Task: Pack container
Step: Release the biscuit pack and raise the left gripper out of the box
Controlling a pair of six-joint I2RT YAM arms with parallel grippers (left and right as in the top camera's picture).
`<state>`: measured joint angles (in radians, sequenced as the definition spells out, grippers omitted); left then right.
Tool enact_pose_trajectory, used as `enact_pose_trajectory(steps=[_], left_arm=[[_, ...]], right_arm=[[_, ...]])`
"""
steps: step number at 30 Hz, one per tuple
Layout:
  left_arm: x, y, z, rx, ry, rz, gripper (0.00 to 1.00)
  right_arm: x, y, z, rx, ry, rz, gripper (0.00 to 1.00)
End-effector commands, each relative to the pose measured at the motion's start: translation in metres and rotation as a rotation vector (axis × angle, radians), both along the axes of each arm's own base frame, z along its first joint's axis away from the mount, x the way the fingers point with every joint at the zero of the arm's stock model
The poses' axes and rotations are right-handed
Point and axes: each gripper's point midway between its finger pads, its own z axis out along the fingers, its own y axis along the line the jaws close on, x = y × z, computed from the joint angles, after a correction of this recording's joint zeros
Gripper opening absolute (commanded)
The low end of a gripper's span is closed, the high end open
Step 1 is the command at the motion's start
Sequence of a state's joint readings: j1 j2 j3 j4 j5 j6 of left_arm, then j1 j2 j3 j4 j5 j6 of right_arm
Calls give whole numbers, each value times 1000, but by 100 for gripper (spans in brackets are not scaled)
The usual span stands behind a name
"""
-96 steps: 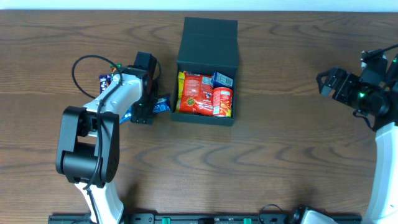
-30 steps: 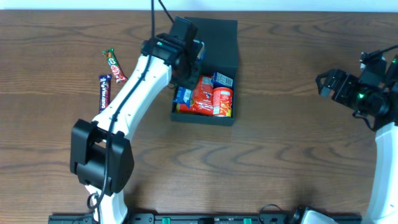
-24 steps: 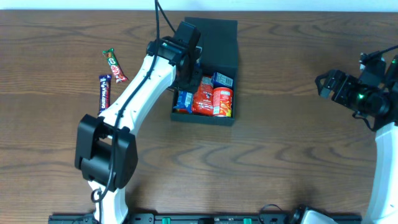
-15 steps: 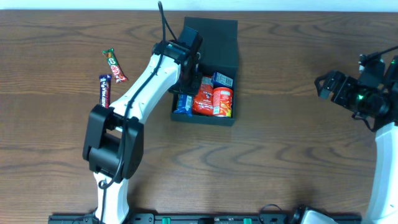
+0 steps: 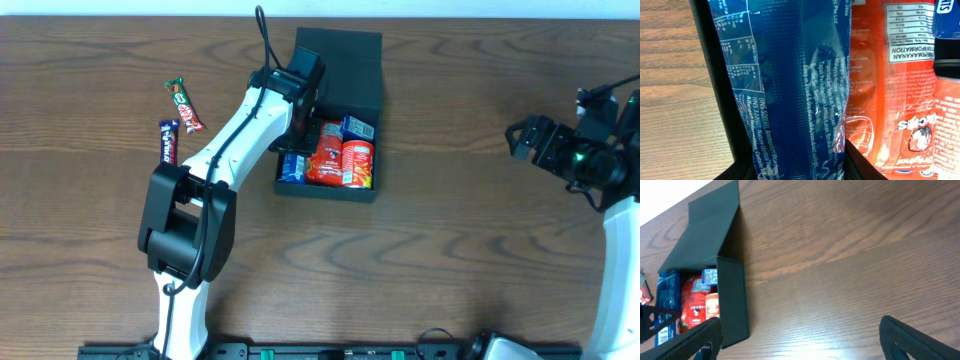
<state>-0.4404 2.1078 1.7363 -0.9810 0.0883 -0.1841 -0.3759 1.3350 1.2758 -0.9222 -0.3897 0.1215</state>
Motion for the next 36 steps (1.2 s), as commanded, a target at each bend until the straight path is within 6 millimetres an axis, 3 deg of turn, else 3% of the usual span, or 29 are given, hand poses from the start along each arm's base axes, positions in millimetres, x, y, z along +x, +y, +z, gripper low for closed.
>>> enact_pose_trajectory(steps=[1, 2, 3, 7, 14, 18, 21, 26, 36], left_arm=[[6, 11, -5, 48, -4, 28, 30], [6, 11, -5, 46, -4, 27, 41], [6, 10, -5, 44, -3, 27, 45], [8, 4, 5, 13, -3, 22, 47], [21, -8, 54, -40, -56, 3, 56], [24, -9, 72, -49, -74, 3, 61], [19, -7, 72, -40, -57, 3, 49], [13, -4, 61, -24, -24, 2, 6], [-7, 5, 20, 17, 64, 8, 6]], right_arm=[[0, -1, -2, 3, 2, 8, 99], [0, -1, -2, 3, 2, 8, 99], [-1, -1, -2, 3, 3, 8, 99], [0, -1, -2, 3, 2, 8, 99], [-1, -1, -2, 3, 3, 8, 99], [-1, -1, -2, 3, 4, 8, 99], [-1, -1, -2, 3, 4, 8, 99], [-1, -1, -2, 3, 3, 8, 99], [-1, -1, -2, 3, 3, 8, 99]])
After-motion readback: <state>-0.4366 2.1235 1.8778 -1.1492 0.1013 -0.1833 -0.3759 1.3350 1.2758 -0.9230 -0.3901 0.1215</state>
